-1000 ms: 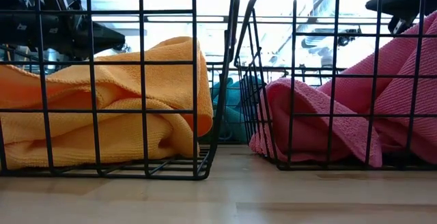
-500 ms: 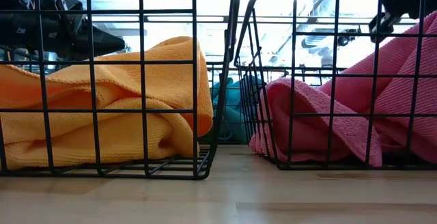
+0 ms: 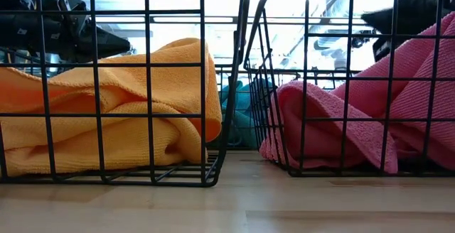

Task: Sort microfiber towel by color & place in baskets
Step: Return to Home Position

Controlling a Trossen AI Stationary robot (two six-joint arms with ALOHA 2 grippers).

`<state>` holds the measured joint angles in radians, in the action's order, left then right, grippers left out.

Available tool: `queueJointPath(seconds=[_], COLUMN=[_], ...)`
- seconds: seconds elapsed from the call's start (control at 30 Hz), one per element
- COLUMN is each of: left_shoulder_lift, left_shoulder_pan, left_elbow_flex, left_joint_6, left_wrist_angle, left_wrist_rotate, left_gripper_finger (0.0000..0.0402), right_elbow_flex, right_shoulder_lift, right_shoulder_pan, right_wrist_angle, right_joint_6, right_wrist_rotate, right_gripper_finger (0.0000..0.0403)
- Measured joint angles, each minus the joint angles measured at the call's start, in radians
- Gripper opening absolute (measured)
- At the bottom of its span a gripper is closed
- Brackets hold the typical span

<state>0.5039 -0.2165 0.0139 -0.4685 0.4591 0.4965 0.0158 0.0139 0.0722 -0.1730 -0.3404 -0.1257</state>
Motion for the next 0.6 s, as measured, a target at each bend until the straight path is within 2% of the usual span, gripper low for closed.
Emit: queueJointPath(seconds=[0.17,0.3,0.43,0.6], left_shoulder_lift=[0.000,0.000,0.000,0.000], left_shoulder_pan=[0.000,0.000,0.000,0.000], left_elbow_flex=[0.000,0.000,0.000,0.000], left_joint_6=[0.000,0.000,0.000,0.000], left_wrist_angle=[0.000,0.000,0.000,0.000], left_wrist_rotate=[0.000,0.000,0.000,0.000], left_gripper_finger=[0.0014,0.0014,0.0014,0.0014], right_elbow_flex=[0.000,0.001,0.001,0.001], right_shoulder_lift=[0.002,0.012,0.013,0.013], right_shoulder_pan=[0.040,0.041,0.040,0.040], right_wrist_angle=[0.159,0.160,0.170,0.171], right_joint_6=[0.104,0.110,0.106,0.066], right_wrist_rotate=[-0.004,0.005,0.067,0.069], right_gripper_finger=[0.0000,0.0000,0.0000,0.0000])
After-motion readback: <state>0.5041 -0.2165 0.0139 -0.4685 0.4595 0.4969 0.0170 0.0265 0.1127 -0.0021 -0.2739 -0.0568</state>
